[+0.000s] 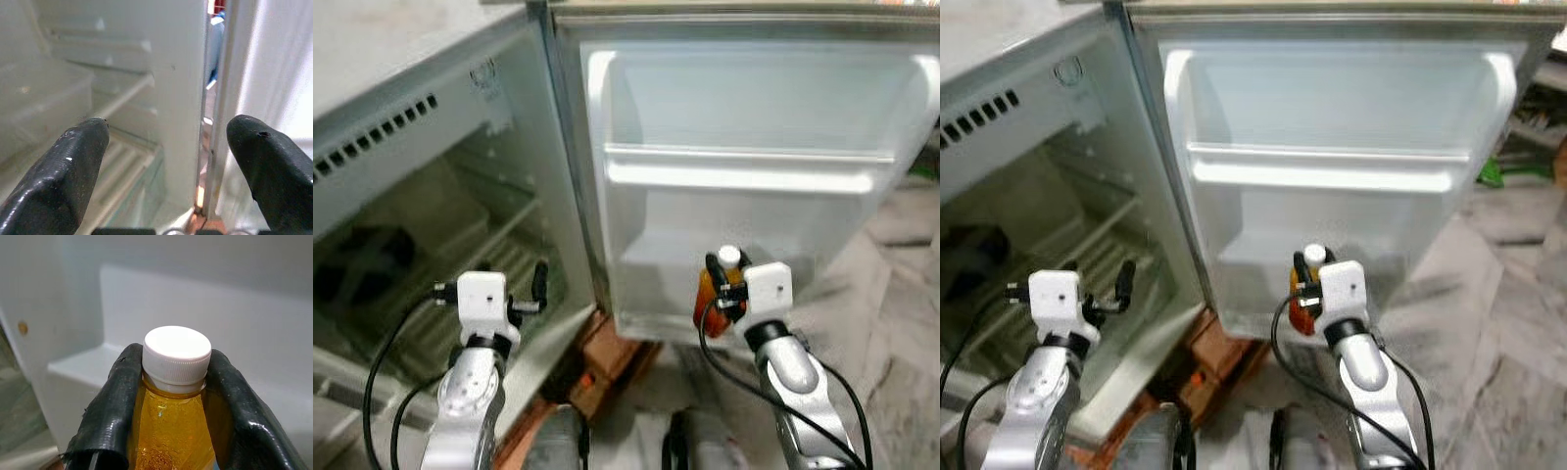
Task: Restocking fridge
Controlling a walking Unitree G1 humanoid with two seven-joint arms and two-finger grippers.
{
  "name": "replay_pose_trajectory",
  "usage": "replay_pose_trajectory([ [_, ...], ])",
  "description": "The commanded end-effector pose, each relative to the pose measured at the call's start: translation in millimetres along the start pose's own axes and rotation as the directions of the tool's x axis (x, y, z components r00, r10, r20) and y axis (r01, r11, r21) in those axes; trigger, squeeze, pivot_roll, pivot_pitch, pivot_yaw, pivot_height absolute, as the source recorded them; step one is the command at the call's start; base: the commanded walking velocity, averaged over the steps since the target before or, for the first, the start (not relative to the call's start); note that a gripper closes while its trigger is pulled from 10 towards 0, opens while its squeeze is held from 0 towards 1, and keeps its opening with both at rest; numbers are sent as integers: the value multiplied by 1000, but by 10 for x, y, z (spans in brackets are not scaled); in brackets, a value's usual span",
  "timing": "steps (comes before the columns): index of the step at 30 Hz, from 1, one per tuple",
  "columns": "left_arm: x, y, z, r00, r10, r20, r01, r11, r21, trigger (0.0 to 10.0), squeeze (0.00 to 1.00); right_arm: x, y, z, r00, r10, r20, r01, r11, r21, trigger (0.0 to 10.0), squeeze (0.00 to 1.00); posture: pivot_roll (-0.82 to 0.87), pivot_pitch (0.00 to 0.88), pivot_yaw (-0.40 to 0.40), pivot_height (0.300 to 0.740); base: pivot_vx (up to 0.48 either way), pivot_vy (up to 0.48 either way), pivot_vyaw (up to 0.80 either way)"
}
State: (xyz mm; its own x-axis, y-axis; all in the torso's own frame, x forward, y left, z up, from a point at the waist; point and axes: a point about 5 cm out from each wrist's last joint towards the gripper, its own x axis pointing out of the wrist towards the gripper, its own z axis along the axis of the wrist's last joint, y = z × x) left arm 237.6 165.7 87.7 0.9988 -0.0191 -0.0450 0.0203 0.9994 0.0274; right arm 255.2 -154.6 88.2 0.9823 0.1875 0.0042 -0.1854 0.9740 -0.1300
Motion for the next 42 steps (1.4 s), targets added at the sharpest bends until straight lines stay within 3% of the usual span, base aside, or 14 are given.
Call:
replay_pose_trajectory([
  [1, -1, 17, 19, 1000, -6, 0, 6, 1000, 17, 10000, 0, 14, -6, 23, 1000, -9, 19, 9, 1000, 1, 10000, 0, 55, 122, 30, 628, 0, 0, 0],
  [23, 3, 10, 69, 999, -31, 32, 30, 999, 36, 10000, 0, 107, -9, 71, 999, 7, 51, -5, 1000, -28, 10000, 0, 55, 133, 37, 628, 0, 0, 0],
  [42, 22, -29, 59, 999, -37, 31, 36, 999, 22, 10000, 0, 156, 31, 81, 997, 42, 69, -38, 998, -57, 10000, 0, 53, 133, 32, 628, 139, 0, 0],
])
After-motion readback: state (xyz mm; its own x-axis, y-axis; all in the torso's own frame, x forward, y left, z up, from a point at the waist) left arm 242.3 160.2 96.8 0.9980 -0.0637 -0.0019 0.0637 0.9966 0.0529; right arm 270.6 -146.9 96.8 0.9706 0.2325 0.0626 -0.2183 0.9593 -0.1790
